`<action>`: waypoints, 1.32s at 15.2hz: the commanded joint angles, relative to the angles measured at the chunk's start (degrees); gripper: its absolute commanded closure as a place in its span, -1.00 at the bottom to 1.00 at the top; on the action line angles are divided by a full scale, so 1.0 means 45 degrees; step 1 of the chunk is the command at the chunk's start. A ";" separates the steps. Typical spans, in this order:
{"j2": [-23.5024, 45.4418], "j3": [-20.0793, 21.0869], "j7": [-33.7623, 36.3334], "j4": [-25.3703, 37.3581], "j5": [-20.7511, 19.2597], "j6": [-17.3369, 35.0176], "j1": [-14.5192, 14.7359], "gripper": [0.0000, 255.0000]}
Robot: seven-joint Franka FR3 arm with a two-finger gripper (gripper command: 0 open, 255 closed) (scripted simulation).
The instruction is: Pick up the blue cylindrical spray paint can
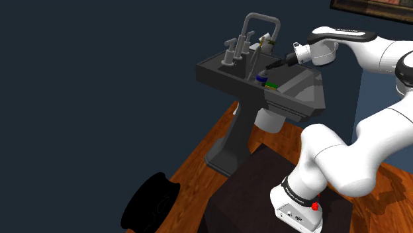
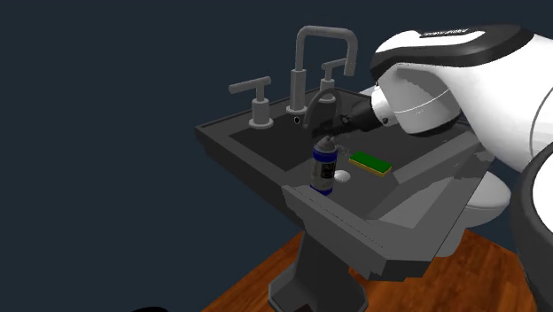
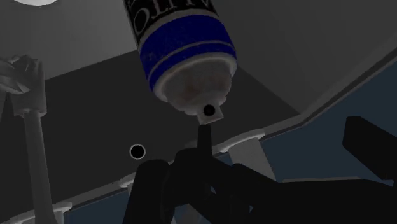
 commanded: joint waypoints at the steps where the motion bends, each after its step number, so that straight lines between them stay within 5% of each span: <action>1: -0.0834 -0.1448 -0.0307 0.1165 -0.0179 -0.0113 0.1690 -1.00; 3: -0.1523 -0.2097 -0.0427 0.2018 -0.0391 -0.0297 0.2559 -1.00; 12: -0.2016 -0.2622 -0.0972 0.1459 -0.0599 0.0439 0.2796 -1.00; 13: -0.2033 -0.2646 -0.0977 0.1485 -0.0611 0.0431 0.2819 1.00; 20: -0.2036 -0.2654 -0.0970 0.1502 -0.0614 0.0429 0.2837 1.00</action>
